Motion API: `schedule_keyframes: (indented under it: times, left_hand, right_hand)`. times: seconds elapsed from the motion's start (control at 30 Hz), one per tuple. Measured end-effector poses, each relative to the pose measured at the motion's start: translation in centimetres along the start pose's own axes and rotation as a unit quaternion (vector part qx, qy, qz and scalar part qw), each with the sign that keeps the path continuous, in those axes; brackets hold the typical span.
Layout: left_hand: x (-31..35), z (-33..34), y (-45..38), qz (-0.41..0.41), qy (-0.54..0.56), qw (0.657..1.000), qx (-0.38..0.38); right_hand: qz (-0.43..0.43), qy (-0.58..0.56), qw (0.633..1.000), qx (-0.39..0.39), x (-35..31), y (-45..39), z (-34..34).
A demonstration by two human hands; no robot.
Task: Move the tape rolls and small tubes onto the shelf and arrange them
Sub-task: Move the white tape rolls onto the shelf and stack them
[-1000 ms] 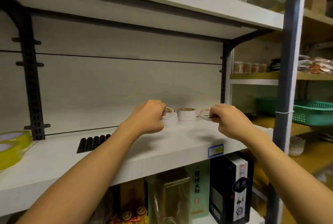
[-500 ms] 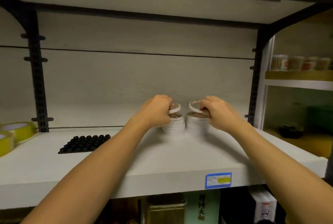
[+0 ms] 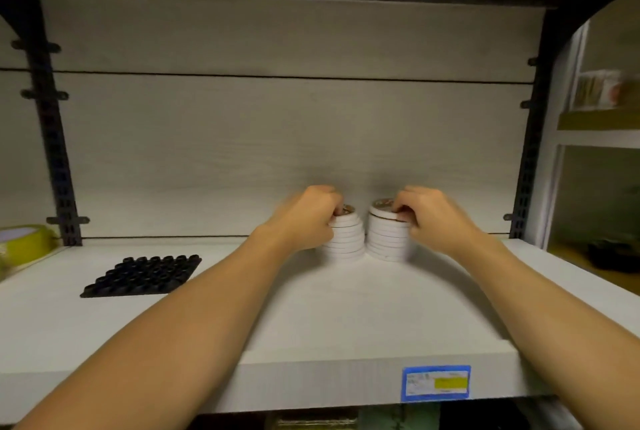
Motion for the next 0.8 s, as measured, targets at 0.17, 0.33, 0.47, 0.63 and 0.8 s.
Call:
schedule_keyframes:
  times: [0.17, 0.33, 0.47, 0.63, 0.8]
  left_hand:
    - [0.36, 0.54, -0.20, 0.014, 0.012, 1.000, -0.003]
    - [0.44, 0.36, -0.02, 0.014, 0.018, 1.000, 0.000]
    - [0.48, 0.00, 0.11, -0.001, 0.024, 1.000, 0.003]
    - [0.65, -0.05, 0.26, -0.008, 0.018, 1.000, -0.003]
    - [0.84, -0.04, 0.22, -0.008, 0.008, 1.000, -0.011]
  right_hand:
    - [0.004, -0.017, 1.000, 0.018, 0.27, 0.03, -0.13]
    - [0.000, -0.023, 0.999, 0.032, -0.06, 0.23, -0.47]
    - [0.000, -0.032, 0.999, 0.021, -0.21, 0.24, -0.04]
    - [0.005, -0.044, 0.999, 0.011, 0.00, 0.22, 0.32]
    - [0.019, -0.066, 0.998, 0.002, 0.08, 0.19, 0.21]
Point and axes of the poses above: each hand's wrist, its own y-axis away from the middle knuckle, its own z-axis out of the palm, x = y × z, the point moved 7 cm from there along -y, towards the middle knuckle, and after that the axes turned 4 degrees about -z, right-handed, at the moved point
